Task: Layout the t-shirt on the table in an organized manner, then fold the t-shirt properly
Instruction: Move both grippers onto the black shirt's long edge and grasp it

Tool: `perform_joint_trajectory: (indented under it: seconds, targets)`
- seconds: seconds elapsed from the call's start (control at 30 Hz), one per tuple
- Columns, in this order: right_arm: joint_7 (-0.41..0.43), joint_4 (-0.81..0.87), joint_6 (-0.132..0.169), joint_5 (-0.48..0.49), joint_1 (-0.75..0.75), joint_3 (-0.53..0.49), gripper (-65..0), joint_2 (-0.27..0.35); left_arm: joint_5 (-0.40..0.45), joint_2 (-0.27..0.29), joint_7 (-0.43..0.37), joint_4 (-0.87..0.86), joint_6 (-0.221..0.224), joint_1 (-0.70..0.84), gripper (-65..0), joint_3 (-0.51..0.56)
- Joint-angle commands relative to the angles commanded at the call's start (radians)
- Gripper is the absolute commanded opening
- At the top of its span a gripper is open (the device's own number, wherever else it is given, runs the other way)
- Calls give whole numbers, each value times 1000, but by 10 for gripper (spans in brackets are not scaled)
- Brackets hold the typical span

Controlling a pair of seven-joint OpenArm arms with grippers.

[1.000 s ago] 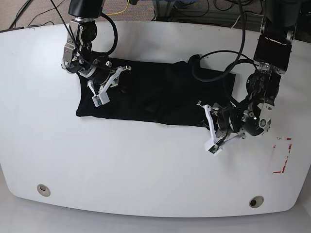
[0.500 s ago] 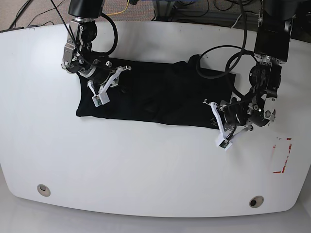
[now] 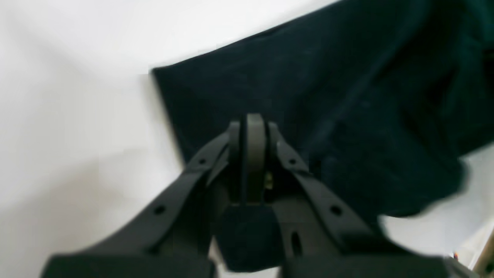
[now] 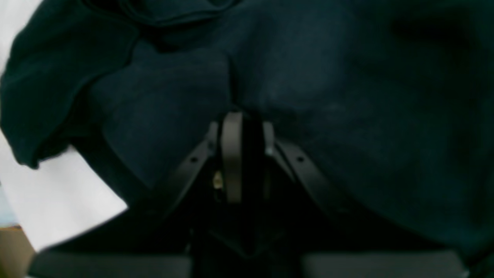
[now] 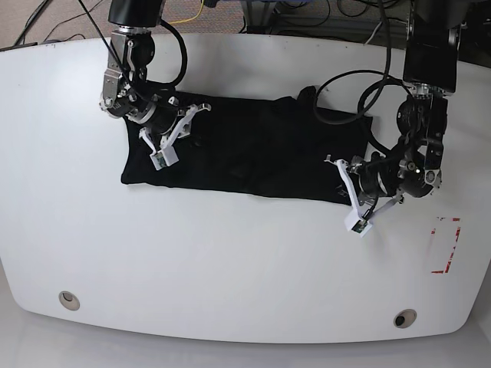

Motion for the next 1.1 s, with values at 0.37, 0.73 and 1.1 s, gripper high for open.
perform_joint_trajectory:
  seconds: [0.37, 0.73, 1.1]
  targets:
    - [-25, 35, 0, 0, 14, -37, -587, -43, -8, 29, 0, 6, 2, 43, -650, 0]
    - [-26, 34, 0, 0, 17, -58, -587, -86, -8, 29, 2, 6, 2, 61, -650, 86]
    - [-26, 32, 0, 2, 17, -94, -587, -109, -5, 64, 2, 6, 2, 61, -650, 193]
